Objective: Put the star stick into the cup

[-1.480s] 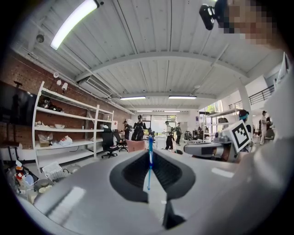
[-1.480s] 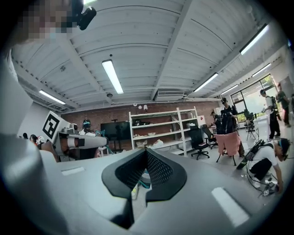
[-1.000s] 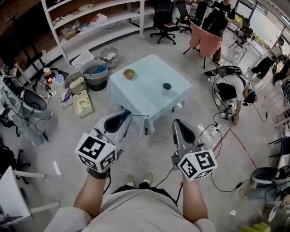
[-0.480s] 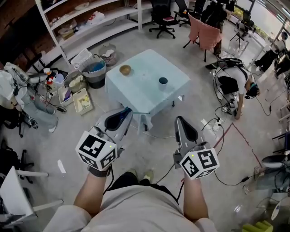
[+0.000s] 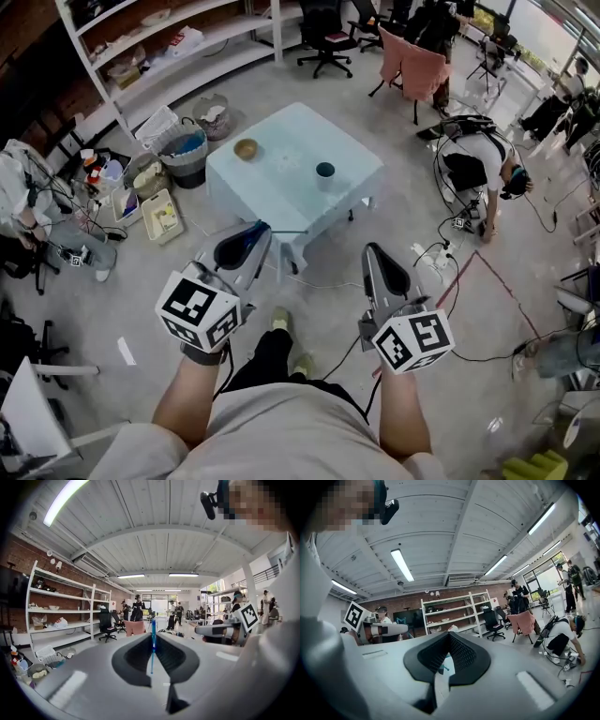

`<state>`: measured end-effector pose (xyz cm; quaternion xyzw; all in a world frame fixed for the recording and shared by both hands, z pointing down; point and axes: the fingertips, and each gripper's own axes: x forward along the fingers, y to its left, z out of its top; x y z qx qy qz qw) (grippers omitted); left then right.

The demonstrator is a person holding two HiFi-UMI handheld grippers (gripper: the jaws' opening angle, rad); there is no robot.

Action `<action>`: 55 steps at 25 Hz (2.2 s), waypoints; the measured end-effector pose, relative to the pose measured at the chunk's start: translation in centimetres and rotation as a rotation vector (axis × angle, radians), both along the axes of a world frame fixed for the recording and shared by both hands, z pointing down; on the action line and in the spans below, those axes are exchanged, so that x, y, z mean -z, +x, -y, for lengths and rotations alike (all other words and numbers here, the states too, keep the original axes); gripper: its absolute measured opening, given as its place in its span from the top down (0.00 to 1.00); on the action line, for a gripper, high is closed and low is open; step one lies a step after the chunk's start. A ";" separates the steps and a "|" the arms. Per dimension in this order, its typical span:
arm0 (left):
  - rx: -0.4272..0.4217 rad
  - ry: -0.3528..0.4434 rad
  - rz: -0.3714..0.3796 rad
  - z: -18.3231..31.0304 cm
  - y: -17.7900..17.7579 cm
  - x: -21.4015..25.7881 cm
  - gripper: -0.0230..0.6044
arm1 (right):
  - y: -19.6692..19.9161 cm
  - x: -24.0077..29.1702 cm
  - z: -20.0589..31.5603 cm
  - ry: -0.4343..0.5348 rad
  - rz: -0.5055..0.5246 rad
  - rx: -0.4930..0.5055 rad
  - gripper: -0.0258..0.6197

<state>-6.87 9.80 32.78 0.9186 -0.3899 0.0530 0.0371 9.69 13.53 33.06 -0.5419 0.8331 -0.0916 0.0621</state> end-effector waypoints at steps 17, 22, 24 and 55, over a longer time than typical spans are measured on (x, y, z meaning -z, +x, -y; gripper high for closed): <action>-0.057 -0.045 0.000 13.3 0.5 -3.2 0.93 | -1.3 -1.8 12.5 -0.058 -0.044 -0.031 0.94; -0.091 -0.056 0.004 19.3 0.2 -4.8 0.93 | -2.4 -2.8 18.1 -0.086 -0.055 -0.057 0.94; -0.110 -0.061 0.001 21.3 0.3 -5.5 0.93 | -2.6 -3.5 19.9 -0.099 -0.058 -0.075 0.94; -0.160 -0.174 0.125 40.0 11.6 -16.9 0.93 | 3.7 -11.7 40.7 -0.233 -0.034 -0.013 0.94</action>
